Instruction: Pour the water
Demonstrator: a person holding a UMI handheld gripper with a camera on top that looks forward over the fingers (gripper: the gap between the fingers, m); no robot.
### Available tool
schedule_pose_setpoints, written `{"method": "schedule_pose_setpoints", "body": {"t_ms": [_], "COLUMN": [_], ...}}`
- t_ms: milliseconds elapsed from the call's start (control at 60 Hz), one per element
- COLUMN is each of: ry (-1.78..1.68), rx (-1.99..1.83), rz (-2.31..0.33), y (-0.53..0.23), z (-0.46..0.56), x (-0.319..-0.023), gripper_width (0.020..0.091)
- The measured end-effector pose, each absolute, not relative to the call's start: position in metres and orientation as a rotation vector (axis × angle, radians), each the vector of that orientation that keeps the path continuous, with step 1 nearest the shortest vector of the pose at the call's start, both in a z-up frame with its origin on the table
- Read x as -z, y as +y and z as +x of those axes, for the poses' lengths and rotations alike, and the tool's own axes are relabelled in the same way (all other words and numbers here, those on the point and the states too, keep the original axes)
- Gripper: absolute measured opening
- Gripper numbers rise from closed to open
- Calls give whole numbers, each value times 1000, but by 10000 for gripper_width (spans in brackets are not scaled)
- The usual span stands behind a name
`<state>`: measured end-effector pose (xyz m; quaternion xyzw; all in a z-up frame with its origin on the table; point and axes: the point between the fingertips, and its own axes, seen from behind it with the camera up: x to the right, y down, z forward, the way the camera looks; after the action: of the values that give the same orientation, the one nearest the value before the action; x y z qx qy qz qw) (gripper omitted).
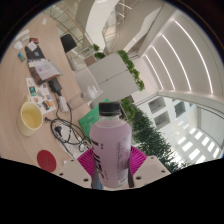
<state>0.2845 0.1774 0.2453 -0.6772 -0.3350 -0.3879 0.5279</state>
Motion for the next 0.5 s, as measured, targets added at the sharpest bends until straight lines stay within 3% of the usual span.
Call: {"method": "schedule_pose_setpoints", "body": {"t_ms": [83,233,367,500], "ry": [-1136,-1656,-1906,-1950], "rx": [1125,1510,1708,1707], "rz": [-1562,-1257,-1091,-1132], "y": [190,219,226,227], "z": [244,223,220,220], "x": [-196,-159,-161,-165], "gripper_width": [408,411,412,395]}}
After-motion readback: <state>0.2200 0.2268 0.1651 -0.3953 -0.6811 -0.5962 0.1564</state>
